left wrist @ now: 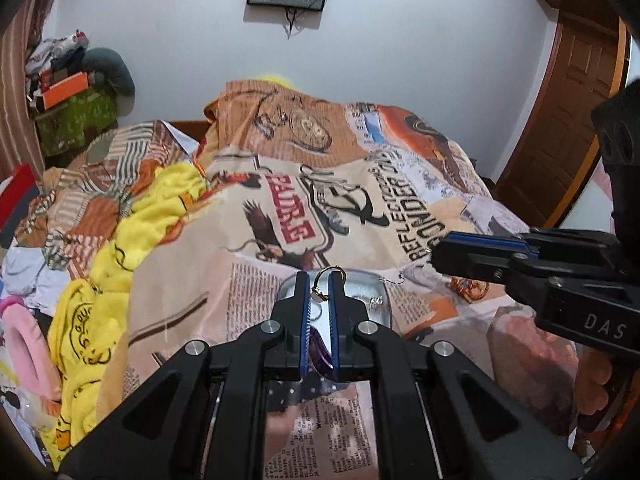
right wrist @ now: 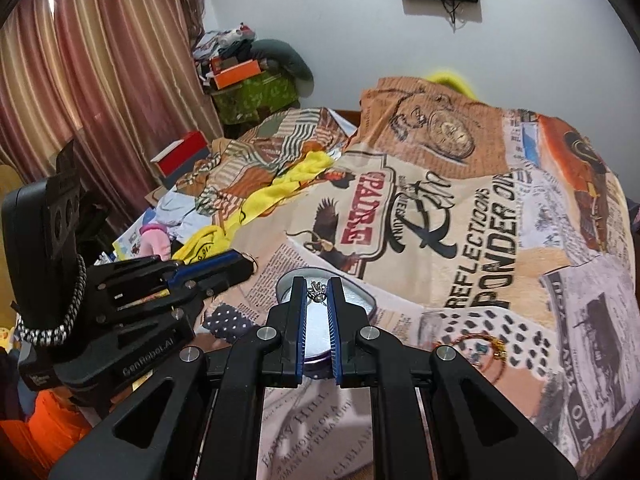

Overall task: Organize jewelry
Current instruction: 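Lower the gold ring into the heart tin foam and open the left gripper, then grasp the gold-wire bracelet with the right gripper, then grasp the red beaded bracelet with the left gripper while the right gripper holds the gold bracelet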

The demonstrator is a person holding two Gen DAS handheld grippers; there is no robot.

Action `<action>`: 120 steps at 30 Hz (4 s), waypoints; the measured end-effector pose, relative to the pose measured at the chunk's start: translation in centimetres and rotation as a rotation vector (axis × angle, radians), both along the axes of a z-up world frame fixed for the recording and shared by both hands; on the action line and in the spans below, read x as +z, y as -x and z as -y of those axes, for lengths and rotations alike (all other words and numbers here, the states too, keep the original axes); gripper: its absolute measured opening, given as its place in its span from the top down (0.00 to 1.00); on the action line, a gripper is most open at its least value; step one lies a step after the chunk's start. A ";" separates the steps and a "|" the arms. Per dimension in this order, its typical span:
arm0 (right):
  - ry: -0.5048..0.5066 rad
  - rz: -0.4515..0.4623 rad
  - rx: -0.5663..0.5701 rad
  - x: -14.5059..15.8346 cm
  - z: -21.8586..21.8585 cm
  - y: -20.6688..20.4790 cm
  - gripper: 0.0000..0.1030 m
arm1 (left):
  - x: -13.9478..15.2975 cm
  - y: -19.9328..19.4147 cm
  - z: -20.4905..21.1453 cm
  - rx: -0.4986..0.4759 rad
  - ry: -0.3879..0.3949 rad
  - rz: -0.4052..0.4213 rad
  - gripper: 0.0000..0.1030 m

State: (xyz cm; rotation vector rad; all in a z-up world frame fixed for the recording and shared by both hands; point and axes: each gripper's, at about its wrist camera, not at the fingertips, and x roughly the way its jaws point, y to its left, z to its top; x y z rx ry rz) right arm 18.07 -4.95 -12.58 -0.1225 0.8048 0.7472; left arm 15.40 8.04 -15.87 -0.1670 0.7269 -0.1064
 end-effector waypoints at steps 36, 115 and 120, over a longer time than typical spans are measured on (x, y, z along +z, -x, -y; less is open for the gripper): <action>0.105 -0.079 -0.004 -3.1 -2.3 -1.0 0.72 | -2.7 -0.1 0.5 -0.043 0.016 -0.080 0.91; 0.181 0.021 -0.194 -2.8 11.8 -2.9 0.95 | -2.3 -4.6 12.0 -0.223 -0.067 -0.114 0.68; 0.155 0.030 -0.231 -2.3 13.5 -2.4 0.95 | -2.7 -5.0 13.1 -0.245 -0.074 -0.128 0.68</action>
